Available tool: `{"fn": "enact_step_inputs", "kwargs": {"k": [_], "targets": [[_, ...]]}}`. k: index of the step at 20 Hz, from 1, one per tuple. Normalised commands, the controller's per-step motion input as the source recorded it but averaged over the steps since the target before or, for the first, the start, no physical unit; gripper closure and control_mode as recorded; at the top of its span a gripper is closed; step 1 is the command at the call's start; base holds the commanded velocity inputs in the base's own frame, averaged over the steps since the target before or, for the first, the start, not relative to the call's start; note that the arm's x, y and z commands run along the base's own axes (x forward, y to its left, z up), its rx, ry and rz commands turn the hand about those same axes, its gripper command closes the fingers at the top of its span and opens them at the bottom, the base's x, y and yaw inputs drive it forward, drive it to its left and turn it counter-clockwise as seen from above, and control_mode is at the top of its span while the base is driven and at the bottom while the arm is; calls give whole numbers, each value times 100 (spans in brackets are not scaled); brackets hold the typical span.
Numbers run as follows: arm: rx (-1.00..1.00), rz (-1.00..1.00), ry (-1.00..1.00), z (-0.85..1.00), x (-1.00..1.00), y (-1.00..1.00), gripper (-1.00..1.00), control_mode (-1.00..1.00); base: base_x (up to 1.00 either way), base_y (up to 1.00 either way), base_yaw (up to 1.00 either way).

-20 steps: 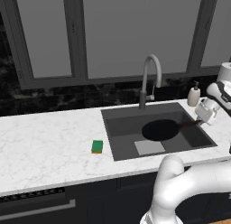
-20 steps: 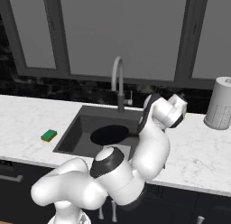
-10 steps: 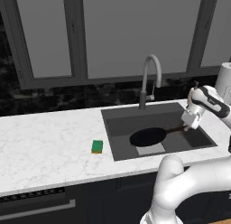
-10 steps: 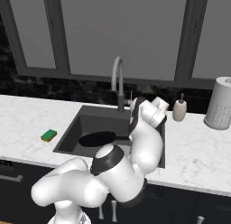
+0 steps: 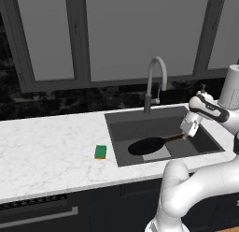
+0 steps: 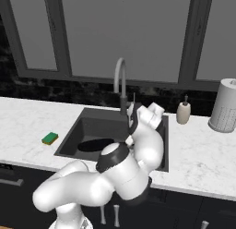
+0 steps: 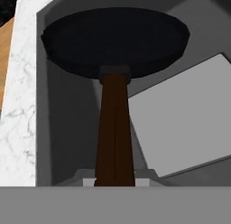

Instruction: Pick the pan and sponge and place them into the sink. Then turn on the water.

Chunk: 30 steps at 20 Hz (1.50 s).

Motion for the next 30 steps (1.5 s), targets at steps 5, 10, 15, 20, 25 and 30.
{"fn": "enact_step_inputs", "kwargs": {"k": [5, 10, 15, 20, 25, 30], "targets": [[0, 0, 0, -17, 15, 0, 100, -100, 0, 0, 0], [-9, 0, 5, -38, 29, 7, 100, -100, 0, 0, 0], [-11, 0, 3, -29, 28, 2, 100, -100, 0, 0, 0], [-6, 0, 0, -16, 24, 0, 100, -100, 0, 0, 0], [-5, -1, 0, -15, 28, 0, 100, -100, 0, 0, 0], [-9, -2, 3, -25, 28, 0, 100, -100, 0, 0, 0]]}}
